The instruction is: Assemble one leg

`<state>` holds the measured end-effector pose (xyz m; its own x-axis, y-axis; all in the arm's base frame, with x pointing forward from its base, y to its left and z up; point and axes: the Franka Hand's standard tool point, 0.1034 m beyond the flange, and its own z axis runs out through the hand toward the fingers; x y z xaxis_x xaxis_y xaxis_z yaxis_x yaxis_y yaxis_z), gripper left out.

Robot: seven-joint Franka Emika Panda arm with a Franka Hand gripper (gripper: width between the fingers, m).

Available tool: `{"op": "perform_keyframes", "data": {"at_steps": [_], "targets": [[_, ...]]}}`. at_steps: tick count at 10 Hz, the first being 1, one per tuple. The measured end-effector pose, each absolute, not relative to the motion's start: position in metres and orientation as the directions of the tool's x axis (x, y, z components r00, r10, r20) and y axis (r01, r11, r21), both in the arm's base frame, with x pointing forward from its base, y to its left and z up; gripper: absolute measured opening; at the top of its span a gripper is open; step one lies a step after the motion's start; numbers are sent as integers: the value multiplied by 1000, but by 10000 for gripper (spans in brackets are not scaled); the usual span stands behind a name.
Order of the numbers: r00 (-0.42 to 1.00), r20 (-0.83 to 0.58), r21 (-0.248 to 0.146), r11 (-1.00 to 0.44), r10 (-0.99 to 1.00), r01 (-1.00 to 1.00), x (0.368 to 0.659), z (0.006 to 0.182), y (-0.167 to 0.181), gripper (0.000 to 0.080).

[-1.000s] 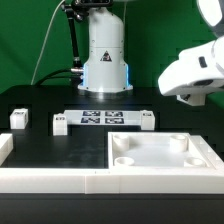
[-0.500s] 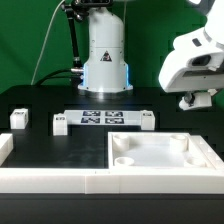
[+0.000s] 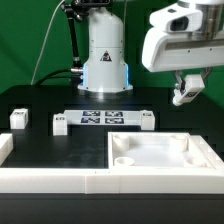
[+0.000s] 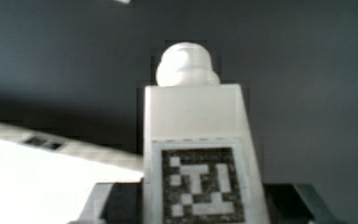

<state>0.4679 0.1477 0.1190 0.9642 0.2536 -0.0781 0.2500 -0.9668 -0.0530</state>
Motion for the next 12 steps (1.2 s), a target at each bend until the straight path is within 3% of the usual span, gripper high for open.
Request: {"op": "perform_keyframes", "data": {"at_steps": [3, 4, 8, 12], "targets": [[948, 210, -52, -966, 238, 254, 470, 115, 149, 291], [940, 236, -50, -963, 246, 264, 472, 114, 146, 291], [914, 294, -43, -951, 281, 306, 547, 125, 127, 291], [914, 291, -44, -951, 281, 306, 542, 122, 127, 291]]}}
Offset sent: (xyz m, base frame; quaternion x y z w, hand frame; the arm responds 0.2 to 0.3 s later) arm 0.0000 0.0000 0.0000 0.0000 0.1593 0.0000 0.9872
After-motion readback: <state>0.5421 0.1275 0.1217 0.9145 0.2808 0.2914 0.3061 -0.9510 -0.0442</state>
